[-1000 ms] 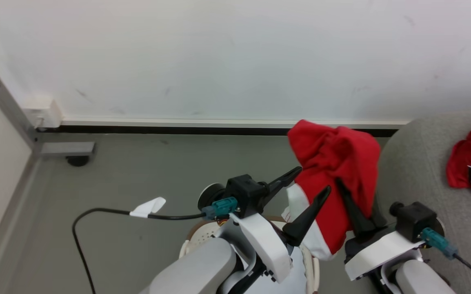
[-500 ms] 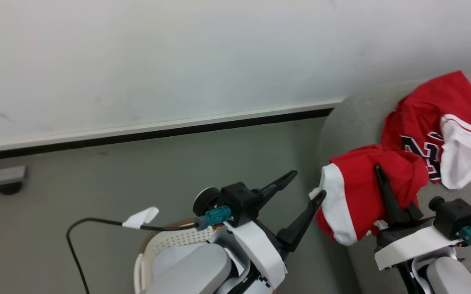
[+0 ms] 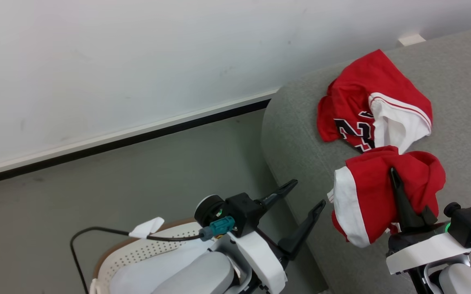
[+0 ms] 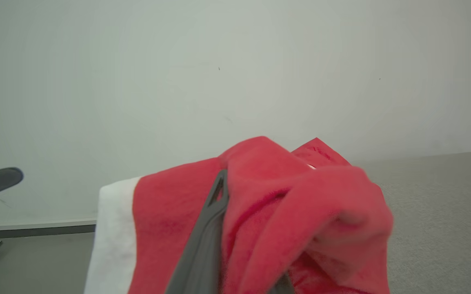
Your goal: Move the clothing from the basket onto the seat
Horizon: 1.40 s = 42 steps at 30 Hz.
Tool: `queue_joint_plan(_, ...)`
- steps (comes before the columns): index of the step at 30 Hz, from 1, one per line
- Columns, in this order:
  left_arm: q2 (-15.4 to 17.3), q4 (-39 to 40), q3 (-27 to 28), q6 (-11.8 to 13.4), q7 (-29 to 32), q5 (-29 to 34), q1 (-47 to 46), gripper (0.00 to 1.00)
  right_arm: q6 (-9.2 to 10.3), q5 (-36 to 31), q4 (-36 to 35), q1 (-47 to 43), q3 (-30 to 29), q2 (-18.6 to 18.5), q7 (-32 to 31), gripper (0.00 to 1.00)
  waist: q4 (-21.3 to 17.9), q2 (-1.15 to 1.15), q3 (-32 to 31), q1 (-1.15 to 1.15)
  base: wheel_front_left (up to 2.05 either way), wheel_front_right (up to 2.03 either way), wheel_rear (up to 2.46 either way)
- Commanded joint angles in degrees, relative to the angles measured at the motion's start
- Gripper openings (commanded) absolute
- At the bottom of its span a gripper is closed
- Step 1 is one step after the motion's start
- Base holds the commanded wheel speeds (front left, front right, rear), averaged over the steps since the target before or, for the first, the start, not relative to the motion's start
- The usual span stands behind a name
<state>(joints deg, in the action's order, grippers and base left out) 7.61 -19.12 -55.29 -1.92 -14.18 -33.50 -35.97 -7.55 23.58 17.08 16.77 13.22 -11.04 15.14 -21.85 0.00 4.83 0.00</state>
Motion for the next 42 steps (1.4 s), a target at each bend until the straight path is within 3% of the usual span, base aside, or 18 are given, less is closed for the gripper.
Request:
queue_joint_plan(1,0.0,-0.3,0.1,-0.1,-0.3,0.2,0.8,1.0,0.13,-0.5,-0.4,-0.6,-0.1,-0.3,0.0,0.0,-1.3,0.0,0.2,0.0,0.0,0.0,0.0)
queue_joint_plan(13,-0.2,-1.4,0.0,-0.6,-0.6,0.7,-0.2,1.0,0.13,-0.4,-2.3,1.2,-1.3,-1.6,0.0,0.0,-1.4,0.0,1.7,0.0,0.0,0.0,0.0)
queue_joint_plan(26,2.2,2.1,0.1,-0.1,2.1,1.2,-3.0,1.0,0.13,-0.6,-2.5,11.4,-6.7,-14.4,0.0,0.0,4.2,0.0,10.9,0.0,0.0,0.0,0.0)
queue_joint_plan(32,4.6,3.8,0.6,0.8,3.5,1.7,-4.0,1.0,0.13,-0.9,3.3,16.5,-7.6,-21.0,-1.0,0.0,6.0,0.0,15.0,0.0,0.0,0.0,0.0)
queue_joint_plan(42,7.5,7.0,1.5,1.9,5.9,2.2,-6.2,1.0,0.13,3.3,18.2,25.3,-5.2,-27.1,-2.5,0.0,8.1,0.0,21.6,0.0,0.0,0.0,0.0)
